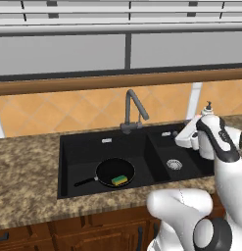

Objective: Pick the pan and sponge and place them into the sink. Then turn on the water.

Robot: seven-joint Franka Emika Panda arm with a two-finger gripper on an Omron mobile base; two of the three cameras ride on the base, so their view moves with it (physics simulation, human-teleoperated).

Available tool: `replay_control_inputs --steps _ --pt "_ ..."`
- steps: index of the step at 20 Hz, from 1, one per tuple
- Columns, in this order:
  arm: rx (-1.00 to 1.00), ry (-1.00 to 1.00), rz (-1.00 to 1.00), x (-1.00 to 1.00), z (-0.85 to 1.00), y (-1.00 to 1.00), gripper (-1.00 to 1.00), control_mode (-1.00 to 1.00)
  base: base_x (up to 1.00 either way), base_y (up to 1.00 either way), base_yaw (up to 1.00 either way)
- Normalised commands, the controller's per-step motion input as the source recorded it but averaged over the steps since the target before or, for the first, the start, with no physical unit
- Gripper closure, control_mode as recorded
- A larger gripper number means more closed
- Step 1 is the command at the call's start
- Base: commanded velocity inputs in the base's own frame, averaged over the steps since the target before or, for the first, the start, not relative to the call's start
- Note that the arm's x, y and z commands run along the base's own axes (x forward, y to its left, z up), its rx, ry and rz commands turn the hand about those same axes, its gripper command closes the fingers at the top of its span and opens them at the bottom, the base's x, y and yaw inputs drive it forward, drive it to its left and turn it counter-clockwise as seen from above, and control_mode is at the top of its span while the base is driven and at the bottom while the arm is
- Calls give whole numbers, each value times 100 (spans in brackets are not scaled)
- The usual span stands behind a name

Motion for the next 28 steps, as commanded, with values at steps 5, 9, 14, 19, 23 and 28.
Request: replay_control_inputs --steps 5,9,14,19,23,28 --pt "0 1 7 76 -44 0 -100 -100 0 0 0" --pt "0 -2 7 55 -43 1 -100 -100 0 0 0" --pt "0 -10 6 31 -38 13 -100 -100 0 0 0" --pt "0 -3 2 30 -13 11 -100 -100 0 0 0" --pt "2 0 0 34 2 9 -100 -100 0 0 0" --pt "0 0 0 37 9 12 -100 -100 0 0 0"
